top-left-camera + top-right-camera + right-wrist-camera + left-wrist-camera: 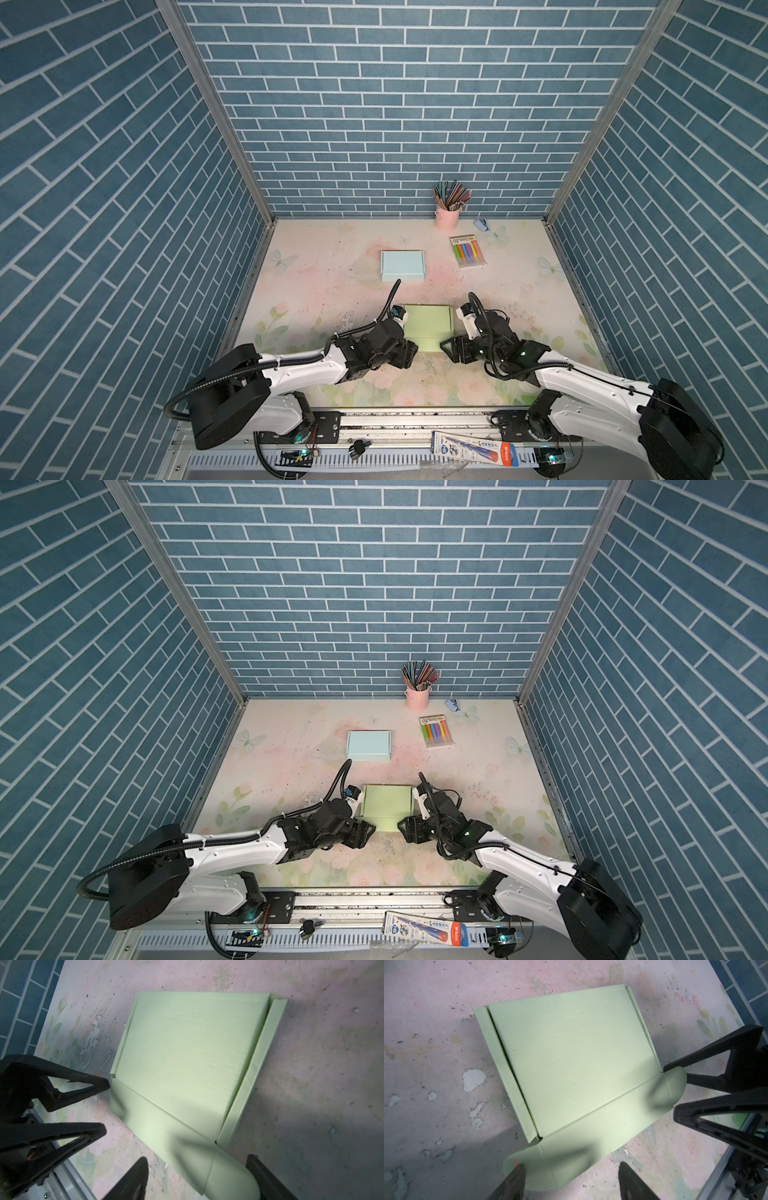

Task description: Fold the paper box

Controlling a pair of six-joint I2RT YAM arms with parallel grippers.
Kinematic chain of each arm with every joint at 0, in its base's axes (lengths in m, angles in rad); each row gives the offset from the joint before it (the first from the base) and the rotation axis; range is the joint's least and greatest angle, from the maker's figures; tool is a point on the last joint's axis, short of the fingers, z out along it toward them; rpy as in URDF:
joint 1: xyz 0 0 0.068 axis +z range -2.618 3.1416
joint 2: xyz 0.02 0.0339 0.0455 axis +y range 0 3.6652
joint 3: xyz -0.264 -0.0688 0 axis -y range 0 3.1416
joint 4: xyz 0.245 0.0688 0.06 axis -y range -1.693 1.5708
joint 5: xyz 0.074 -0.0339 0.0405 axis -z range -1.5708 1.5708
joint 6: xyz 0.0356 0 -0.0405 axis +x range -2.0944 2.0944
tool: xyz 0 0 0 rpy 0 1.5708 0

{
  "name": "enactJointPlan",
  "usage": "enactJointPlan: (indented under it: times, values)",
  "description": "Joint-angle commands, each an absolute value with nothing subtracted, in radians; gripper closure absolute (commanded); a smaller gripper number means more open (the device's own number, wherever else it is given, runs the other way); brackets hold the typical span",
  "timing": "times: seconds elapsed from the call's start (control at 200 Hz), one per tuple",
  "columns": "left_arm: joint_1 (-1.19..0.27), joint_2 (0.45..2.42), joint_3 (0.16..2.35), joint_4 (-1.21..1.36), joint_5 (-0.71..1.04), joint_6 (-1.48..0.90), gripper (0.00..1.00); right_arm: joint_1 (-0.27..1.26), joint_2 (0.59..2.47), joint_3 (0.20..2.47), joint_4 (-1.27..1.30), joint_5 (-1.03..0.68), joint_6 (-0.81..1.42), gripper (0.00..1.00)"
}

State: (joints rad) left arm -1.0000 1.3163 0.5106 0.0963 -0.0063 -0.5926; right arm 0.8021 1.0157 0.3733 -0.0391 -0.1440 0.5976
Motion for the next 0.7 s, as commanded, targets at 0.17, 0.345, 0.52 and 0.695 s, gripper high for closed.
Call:
enactJointPlan:
  times: [0.17,0.345,0.52,0.695]
  values:
    - [-0.996,1.274,0.486,0.101,-0.022,-0.595,0.28,0.81,0.936,0.442,-0.194,0.002,0.568,0.25]
    - [-0.989,1.28,0.491,0.106,-0.014,-0.585,0.28,0.84,0.947,0.462,-0.192,0.002,0.572,0.25]
    - [-0.987,1.308,0.499,0.117,-0.005,-0.578,0.28,0.878,0.98,0.471,-0.18,0.01,0.574,0.25]
    - [-0.986,1.325,0.503,0.128,0.002,-0.577,0.28,0.89,1.015,0.452,-0.144,-0.013,0.593,0.26]
